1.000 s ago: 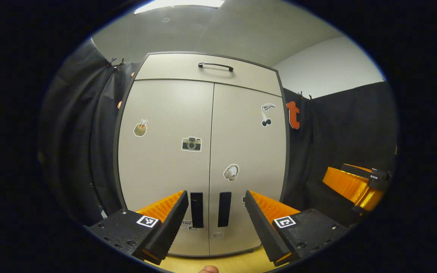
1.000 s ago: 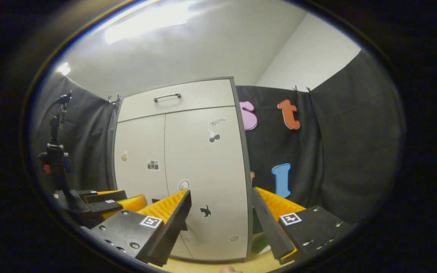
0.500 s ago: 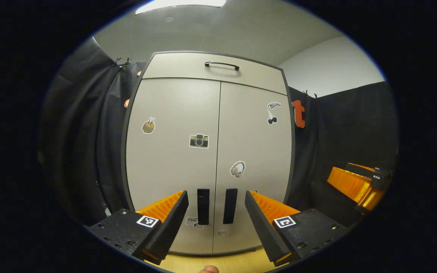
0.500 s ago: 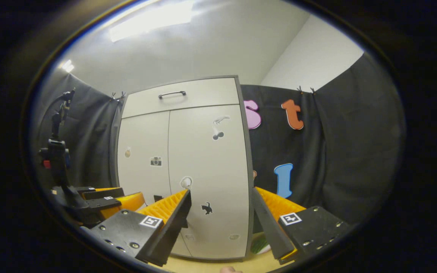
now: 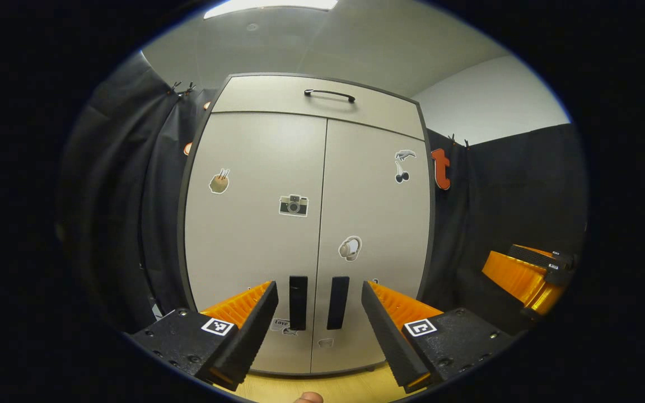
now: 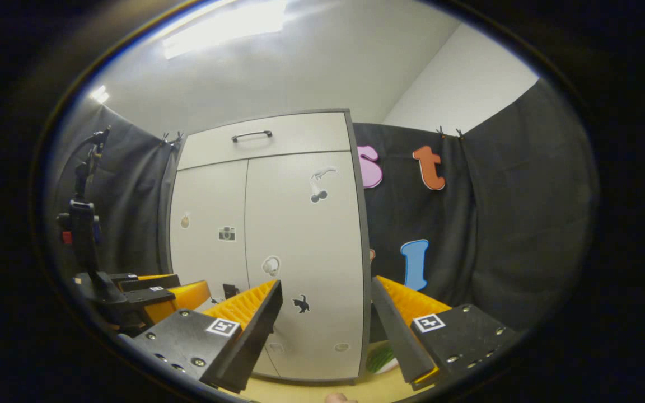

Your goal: Grasp the bottle in the cabinet with the left hand and place it on the coaster, then close the right door with the right hand and the left door with the left hand.

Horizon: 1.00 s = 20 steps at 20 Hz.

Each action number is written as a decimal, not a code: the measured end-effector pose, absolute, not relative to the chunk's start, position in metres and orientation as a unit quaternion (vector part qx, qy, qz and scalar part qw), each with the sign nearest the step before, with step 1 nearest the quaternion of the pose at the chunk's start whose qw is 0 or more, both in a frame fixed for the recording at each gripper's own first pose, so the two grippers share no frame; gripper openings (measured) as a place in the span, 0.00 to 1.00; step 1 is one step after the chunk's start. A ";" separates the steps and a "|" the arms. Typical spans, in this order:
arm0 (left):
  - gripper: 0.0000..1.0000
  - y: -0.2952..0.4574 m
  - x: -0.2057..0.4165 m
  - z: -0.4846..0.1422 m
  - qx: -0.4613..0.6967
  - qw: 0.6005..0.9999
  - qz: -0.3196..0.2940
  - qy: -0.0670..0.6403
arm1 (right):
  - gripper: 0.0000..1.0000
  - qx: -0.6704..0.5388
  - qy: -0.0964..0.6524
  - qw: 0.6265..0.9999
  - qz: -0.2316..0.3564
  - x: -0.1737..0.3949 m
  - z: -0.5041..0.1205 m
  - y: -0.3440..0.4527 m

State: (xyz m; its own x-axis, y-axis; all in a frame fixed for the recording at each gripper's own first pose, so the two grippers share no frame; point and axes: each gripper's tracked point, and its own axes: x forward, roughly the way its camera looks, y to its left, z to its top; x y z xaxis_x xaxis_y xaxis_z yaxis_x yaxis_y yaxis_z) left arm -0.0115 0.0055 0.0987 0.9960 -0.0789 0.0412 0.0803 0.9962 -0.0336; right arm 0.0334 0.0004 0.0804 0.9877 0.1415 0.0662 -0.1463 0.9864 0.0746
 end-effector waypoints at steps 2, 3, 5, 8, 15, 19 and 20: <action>0.95 0.006 -0.011 0.097 -0.020 0.999 -0.039 -0.018 | 0.96 0.041 -0.030 0.996 0.070 0.035 0.080 -0.001; 0.95 0.007 -0.011 0.097 -0.021 0.999 -0.038 -0.017 | 0.96 0.042 -0.029 0.996 0.069 0.035 0.079 -0.002; 0.95 0.009 -0.011 0.096 -0.023 0.999 -0.037 -0.017 | 0.97 0.044 -0.029 0.996 0.068 0.035 0.079 -0.003; 0.95 0.012 -0.009 0.096 -0.021 0.999 -0.034 -0.018 | 0.97 0.046 -0.030 0.996 0.066 0.035 0.079 -0.002; 0.95 0.014 -0.007 0.095 -0.021 0.999 -0.034 -0.017 | 0.97 0.044 -0.024 0.996 0.069 0.039 0.074 0.002; 0.95 0.018 -0.005 0.096 -0.021 0.999 -0.029 -0.018 | 0.97 0.043 -0.024 0.996 0.072 0.042 0.073 0.004; 0.95 0.019 -0.005 0.096 -0.020 0.999 -0.027 -0.018 | 0.97 0.043 -0.023 0.996 0.072 0.041 0.072 0.005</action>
State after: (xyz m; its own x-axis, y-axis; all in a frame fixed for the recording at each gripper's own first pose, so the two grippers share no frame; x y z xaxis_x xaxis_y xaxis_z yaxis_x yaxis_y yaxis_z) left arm -0.0050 0.0191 0.0958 0.9979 -0.0535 0.0378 0.0550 0.9977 -0.0399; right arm 0.0408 0.0046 0.0719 0.9885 0.1423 0.0513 -0.1462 0.9858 0.0830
